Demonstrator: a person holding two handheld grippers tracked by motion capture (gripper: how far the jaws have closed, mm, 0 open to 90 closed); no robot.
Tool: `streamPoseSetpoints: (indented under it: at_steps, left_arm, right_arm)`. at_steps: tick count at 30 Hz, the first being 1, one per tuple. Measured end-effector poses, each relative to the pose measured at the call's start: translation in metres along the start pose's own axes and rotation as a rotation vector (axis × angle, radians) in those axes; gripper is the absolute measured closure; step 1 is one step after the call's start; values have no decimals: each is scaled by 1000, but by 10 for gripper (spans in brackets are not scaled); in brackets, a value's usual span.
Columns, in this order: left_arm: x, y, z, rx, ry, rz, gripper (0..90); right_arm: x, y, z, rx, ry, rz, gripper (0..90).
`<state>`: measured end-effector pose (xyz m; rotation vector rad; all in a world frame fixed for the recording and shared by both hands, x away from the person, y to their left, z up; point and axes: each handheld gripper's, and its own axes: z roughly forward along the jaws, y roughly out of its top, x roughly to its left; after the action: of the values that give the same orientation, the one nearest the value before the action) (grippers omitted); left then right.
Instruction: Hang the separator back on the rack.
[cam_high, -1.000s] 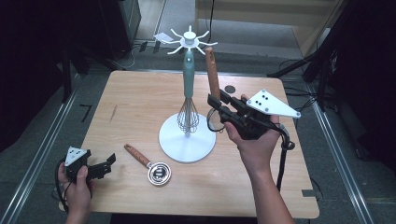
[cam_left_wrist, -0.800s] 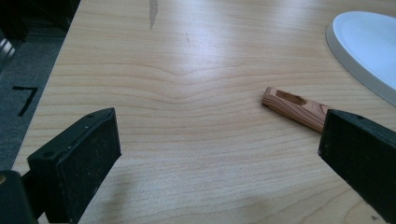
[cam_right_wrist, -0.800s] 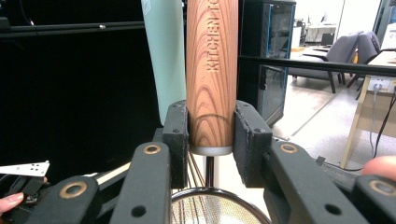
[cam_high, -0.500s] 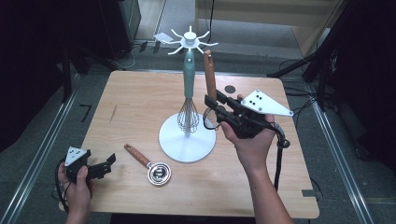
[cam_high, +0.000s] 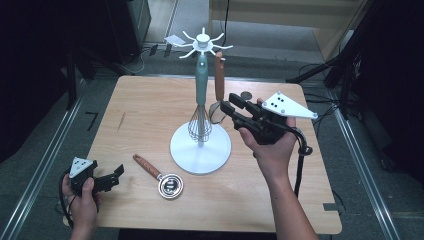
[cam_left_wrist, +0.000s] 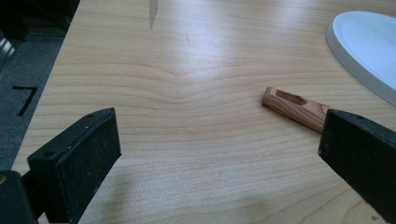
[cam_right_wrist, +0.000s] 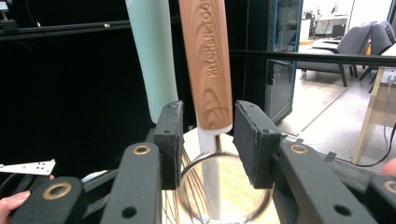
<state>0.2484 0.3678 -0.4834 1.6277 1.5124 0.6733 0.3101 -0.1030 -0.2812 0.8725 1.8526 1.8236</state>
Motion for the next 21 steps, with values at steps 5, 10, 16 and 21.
streamPoseSetpoints:
  at_steps: [5,10,16,21]
  left_arm:
    - [0,0,0,0,2,2,0]
    - [0,0,0,-1,1,2,0]
    - [0,0,0,-1,-1,0,0]
    - [0,0,0,0,1,1,0]
  right_arm:
    - [-2,8,1,3,-40,-15,782]
    - [-2,15,6,-1,-79,-15,900]
    - [-6,25,12,-33,-114,-11,900]
    - [-7,33,19,-54,-123,-12,900]
